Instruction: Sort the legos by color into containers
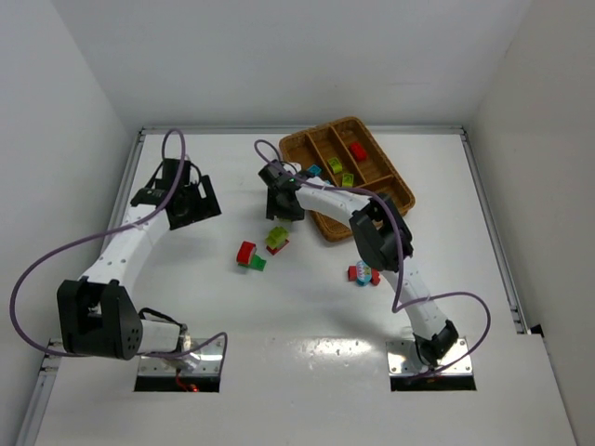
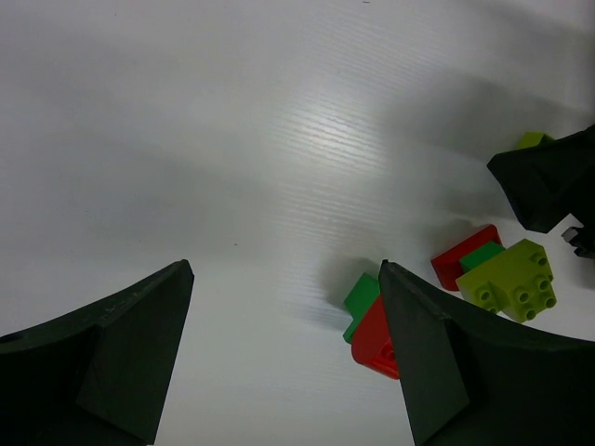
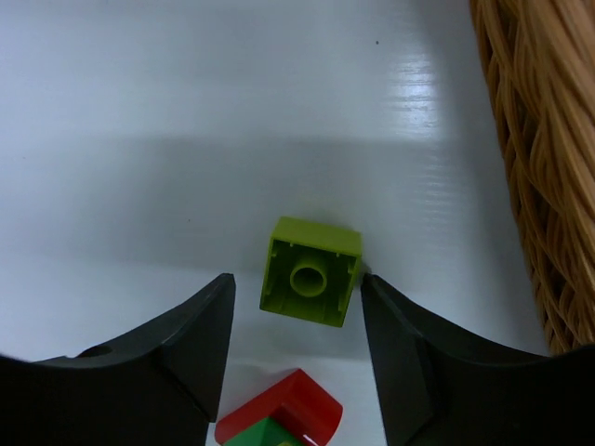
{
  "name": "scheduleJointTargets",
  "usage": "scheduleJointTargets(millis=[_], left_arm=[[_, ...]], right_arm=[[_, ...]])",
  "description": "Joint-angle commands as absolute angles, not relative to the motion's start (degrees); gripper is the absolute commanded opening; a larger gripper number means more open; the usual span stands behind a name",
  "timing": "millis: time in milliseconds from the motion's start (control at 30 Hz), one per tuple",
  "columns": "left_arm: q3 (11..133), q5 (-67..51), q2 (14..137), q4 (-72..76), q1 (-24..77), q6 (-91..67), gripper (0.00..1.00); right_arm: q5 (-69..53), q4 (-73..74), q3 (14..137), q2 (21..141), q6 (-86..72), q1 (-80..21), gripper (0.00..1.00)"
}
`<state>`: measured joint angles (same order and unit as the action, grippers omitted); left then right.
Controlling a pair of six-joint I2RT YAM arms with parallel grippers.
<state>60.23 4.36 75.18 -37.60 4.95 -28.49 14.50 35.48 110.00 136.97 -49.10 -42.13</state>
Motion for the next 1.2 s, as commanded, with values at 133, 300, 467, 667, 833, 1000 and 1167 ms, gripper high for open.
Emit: scheduleJointTargets(millis=[133,300,467,667,833,1000,1167], left_arm=[[62.40,5.10,75.94,-36.47,5.45,-27.60,0.87],[62.40,5.10,75.94,-36.47,5.45,-27.60,0.87],[62.93,5.10,76.46,-36.47,5.45,-27.60,0.87],[62.93,5.10,76.46,-36.47,5.45,-28.12,0.87],[62.93,4.49,77.07,-35.95,5.45,-28.65,0.87],[63.98,3.96,78.31,-35.95,5.45,-28.65,0.87],[64.51,3.96,78.84,-35.95,5.45,-28.65,0.87]], right_arm=[[18.72,36.83,114.34,137.99,-49.83,-41.31,0.43],[18.72,35.33,114.35,134.13,-46.85,-40.78,0.29],[18.72,31.30,110.23,126.31,-43.78,-38.07,0.29],[21.27,30.59,106.17,120.68,-43.07,-31.04,0.29],[20.05,31.02,107.73,123.56,-43.07,-23.66,0.29],[19.34,32.17,113.54,129.01,-42.36,-20.83,0.32],[16.35,33.31,119.69,131.92,-40.70,-19.07,0.65]])
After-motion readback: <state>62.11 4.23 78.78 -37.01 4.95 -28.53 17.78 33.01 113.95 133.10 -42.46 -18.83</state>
